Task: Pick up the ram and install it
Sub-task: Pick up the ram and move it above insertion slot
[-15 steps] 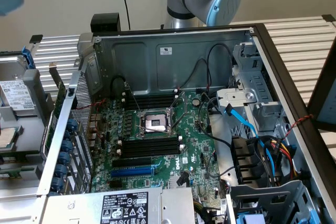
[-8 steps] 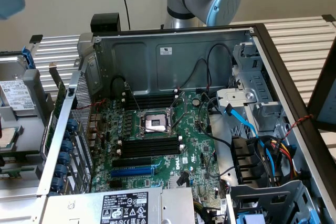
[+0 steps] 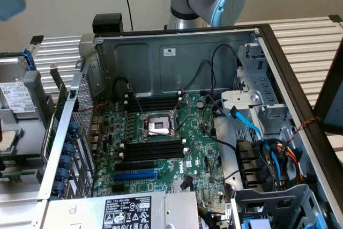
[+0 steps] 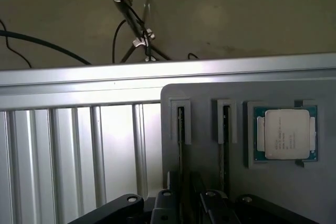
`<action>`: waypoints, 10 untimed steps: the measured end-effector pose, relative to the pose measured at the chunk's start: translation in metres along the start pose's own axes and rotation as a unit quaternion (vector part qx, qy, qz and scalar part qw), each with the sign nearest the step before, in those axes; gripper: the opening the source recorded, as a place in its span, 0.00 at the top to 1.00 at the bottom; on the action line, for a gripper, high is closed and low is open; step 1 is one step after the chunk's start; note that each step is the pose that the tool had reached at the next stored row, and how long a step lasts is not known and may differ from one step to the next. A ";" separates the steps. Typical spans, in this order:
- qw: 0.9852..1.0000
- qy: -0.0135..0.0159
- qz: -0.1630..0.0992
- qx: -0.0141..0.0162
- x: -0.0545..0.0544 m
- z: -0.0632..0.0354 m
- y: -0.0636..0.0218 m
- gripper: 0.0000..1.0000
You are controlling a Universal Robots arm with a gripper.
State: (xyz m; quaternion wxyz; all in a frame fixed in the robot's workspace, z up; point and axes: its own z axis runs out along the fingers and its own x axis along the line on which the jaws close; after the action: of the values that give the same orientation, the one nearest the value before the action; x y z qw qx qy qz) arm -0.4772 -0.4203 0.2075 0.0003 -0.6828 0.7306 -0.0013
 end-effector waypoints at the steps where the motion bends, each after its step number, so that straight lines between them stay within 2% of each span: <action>1: 1.000 0.000 0.000 0.000 0.000 0.0000 0.0000 0.77; 10: 1.000 0.000 -0.003 0.000 0.000 0.0000 0.0000 0.77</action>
State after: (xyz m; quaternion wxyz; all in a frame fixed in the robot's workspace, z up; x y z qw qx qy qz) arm -0.4772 -0.4202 0.2074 0.0001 -0.6850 0.7285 -0.0015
